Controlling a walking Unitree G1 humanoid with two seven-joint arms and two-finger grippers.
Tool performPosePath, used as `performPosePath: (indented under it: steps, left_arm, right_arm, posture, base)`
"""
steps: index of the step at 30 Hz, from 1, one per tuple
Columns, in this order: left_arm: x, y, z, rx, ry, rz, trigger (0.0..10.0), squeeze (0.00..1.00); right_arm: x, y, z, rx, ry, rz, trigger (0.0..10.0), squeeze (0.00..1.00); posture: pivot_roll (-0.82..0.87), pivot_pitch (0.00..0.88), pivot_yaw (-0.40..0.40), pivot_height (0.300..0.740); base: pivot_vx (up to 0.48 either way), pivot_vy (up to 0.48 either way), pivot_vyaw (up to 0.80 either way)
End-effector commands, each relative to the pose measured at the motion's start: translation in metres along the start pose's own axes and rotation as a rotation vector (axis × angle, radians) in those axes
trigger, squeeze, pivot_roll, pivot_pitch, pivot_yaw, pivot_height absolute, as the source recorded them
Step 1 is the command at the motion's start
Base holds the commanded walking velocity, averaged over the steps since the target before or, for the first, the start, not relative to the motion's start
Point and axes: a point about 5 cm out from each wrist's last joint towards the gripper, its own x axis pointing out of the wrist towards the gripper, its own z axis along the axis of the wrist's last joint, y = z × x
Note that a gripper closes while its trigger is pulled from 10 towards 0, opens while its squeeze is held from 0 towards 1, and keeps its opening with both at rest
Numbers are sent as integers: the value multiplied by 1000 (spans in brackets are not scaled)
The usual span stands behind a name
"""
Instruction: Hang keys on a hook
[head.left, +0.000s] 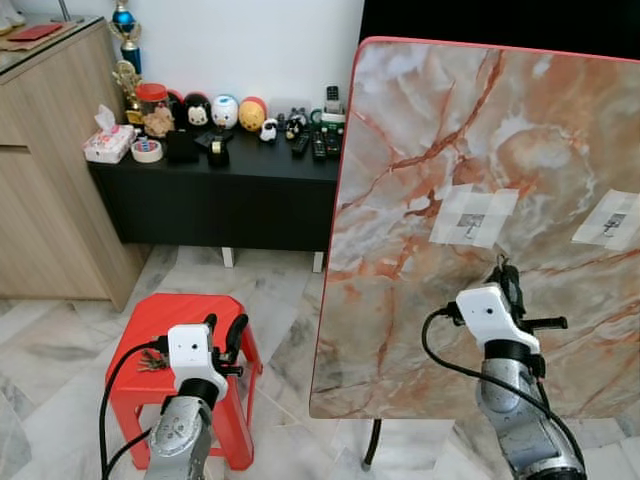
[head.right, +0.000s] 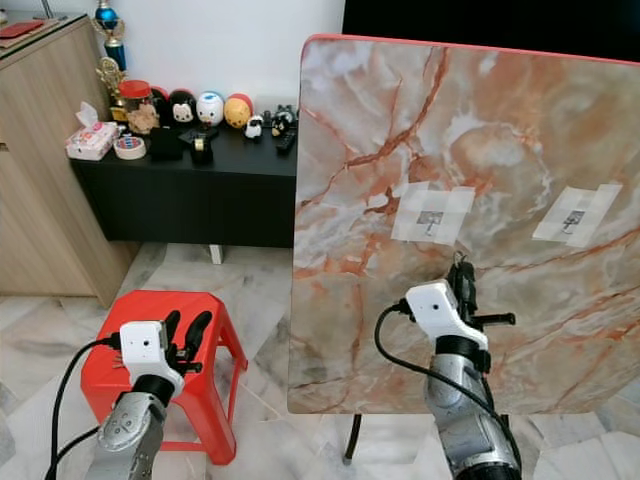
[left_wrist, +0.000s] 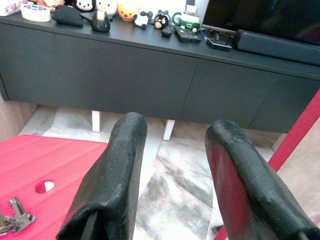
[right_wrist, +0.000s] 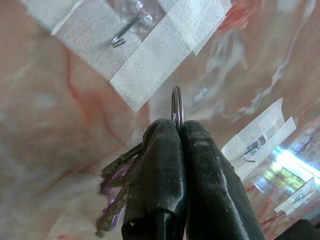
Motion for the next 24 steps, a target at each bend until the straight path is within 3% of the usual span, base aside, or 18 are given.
performPosePath:
  steps: [1,24]
  left_arm:
    - [0,-2,1,-3,-3,-3,10000,0]
    - [0,-2,2,-5,-7,6,10000,0]
  right_arm:
    - [5,-4,2,1,-13,-24,10000,0]
    - [17,6,15,-7,-90,27,10000,0]
  posture:
    - [22,0,-123,740]
    - [32,0,-131,740]
  base:
    - [0,0,0]
    - [0,0,0]
